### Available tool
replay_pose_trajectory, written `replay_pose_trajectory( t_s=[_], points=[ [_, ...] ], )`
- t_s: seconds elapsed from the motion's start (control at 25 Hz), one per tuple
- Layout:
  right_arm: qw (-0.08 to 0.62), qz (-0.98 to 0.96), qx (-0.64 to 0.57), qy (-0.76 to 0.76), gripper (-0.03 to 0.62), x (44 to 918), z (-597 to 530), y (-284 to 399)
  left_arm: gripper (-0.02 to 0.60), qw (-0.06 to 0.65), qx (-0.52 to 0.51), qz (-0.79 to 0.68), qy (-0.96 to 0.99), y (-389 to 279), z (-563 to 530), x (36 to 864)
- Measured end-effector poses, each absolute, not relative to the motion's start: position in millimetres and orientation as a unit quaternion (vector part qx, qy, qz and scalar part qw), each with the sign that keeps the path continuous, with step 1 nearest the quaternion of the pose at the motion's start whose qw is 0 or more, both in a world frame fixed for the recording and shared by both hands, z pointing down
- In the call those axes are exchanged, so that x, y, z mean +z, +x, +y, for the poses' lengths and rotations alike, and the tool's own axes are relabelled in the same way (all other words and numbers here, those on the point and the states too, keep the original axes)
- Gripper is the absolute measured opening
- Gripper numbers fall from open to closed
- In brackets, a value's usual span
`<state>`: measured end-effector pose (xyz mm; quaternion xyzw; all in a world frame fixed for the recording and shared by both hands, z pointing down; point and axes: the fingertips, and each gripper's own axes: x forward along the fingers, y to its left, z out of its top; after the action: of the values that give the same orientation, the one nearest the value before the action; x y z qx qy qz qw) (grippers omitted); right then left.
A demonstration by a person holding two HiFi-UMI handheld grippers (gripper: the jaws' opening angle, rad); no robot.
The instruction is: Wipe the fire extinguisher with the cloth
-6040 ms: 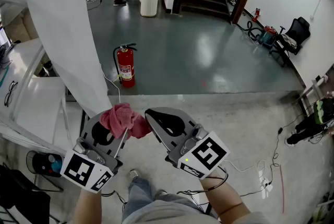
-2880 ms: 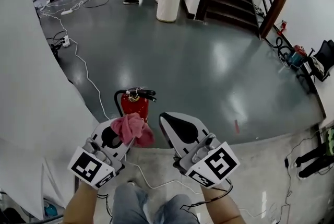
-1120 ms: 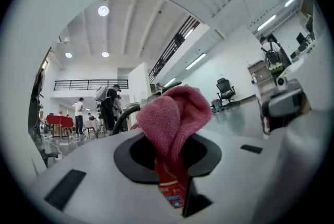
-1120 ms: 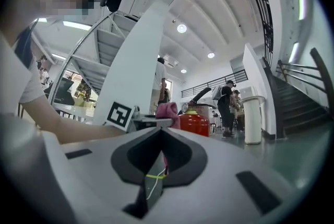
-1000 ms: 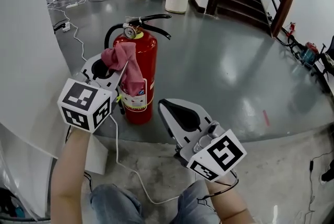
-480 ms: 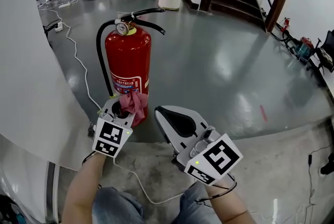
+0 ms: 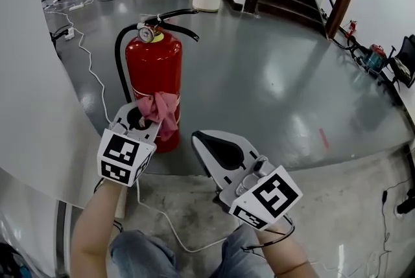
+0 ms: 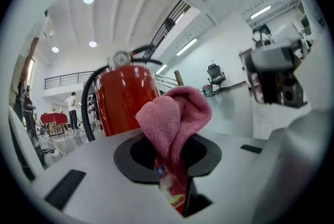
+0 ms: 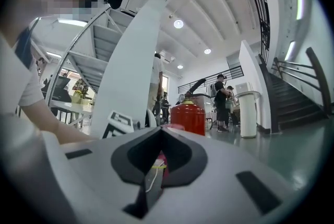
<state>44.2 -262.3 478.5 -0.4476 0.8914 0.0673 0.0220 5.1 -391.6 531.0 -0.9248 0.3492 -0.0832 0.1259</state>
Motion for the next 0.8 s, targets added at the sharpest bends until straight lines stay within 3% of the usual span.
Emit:
replay_pose_trajectory(
  t_s=[0.2, 0.36, 0.52, 0.8],
  points=[
    [0.028, 0.893, 0.068, -0.444, 0.006, 476, -262, 43, 0.087, 0.161, 0.006, 0.375, -0.913, -7, -392, 416],
    [0.031, 0.893, 0.063, -0.444, 0.006, 480, -261, 45, 0.087, 0.177, 0.027, 0.387, -0.904, -14, -399, 392],
    [0.032, 0.892, 0.053, -0.447, 0.006, 487, -263, 50, 0.087, 0.191, 0.009, 0.368, -0.910, -4, -388, 436],
    [0.018, 0.891, 0.044, -0.451, 0.006, 503, -265, 54, 0.086, 0.132, -0.059, 0.337, -0.930, 7, -389, 563]
  ],
)
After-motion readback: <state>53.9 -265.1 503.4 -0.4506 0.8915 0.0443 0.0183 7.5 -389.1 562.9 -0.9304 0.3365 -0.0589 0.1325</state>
